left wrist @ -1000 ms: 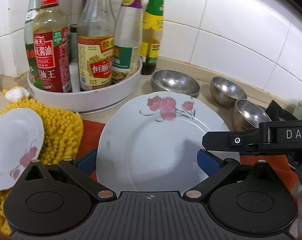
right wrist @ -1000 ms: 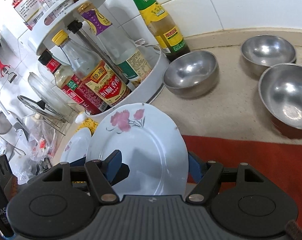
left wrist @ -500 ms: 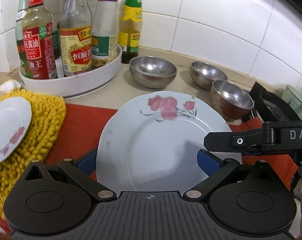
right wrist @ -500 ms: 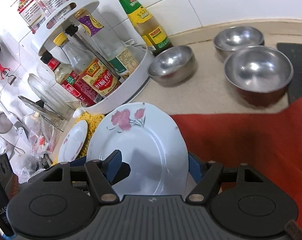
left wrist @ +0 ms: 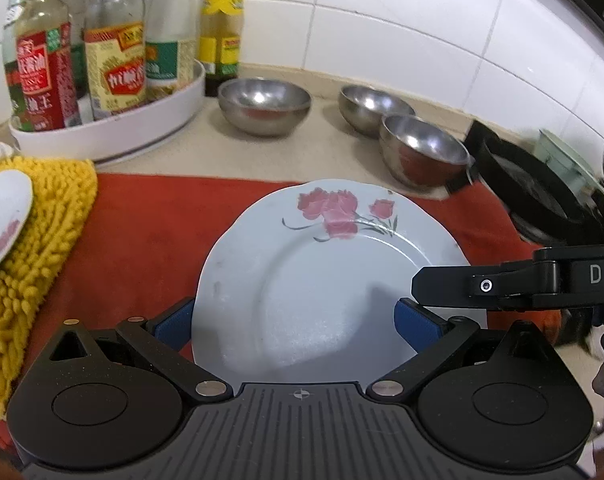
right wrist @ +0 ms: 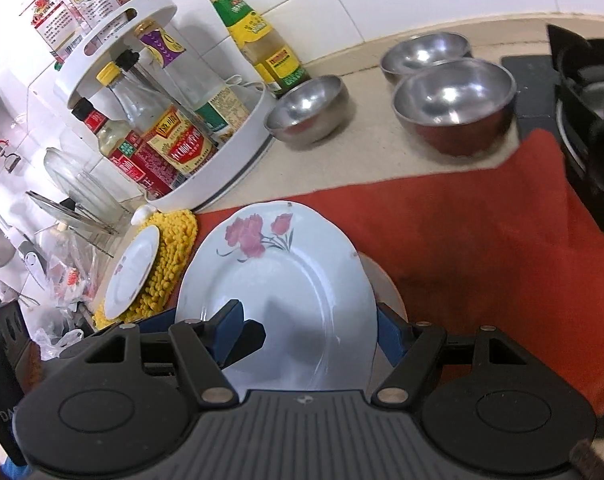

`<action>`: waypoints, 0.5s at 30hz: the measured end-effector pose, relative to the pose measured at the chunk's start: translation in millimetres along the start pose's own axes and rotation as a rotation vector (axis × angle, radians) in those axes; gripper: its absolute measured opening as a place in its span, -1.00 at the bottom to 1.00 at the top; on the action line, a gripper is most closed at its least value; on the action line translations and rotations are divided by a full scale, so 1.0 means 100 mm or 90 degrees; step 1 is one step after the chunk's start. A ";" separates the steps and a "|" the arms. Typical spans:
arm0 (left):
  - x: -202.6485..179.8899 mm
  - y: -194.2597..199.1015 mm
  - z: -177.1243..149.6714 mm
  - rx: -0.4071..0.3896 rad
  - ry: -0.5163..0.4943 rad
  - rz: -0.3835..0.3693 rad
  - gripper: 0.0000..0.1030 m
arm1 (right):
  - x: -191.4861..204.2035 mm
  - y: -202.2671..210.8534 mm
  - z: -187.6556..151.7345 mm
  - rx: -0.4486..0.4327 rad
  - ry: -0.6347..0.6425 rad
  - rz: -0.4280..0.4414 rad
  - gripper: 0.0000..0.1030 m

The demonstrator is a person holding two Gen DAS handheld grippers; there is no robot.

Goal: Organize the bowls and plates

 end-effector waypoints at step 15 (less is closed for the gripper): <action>-0.09 0.07 -0.20 0.023 -0.049 -0.024 0.99 | 0.00 0.14 -0.45 -0.029 -0.060 -0.060 0.30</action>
Point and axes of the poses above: each gripper's, at about its wrist camera, not at the fingertips, and y roughly against the way its jaws point, x to its left, z to its top, the point moved 5 cm from there along -y, roughly the way its jaws point, and after that the axes turned 2 degrees about z, right-handed, at the moved point
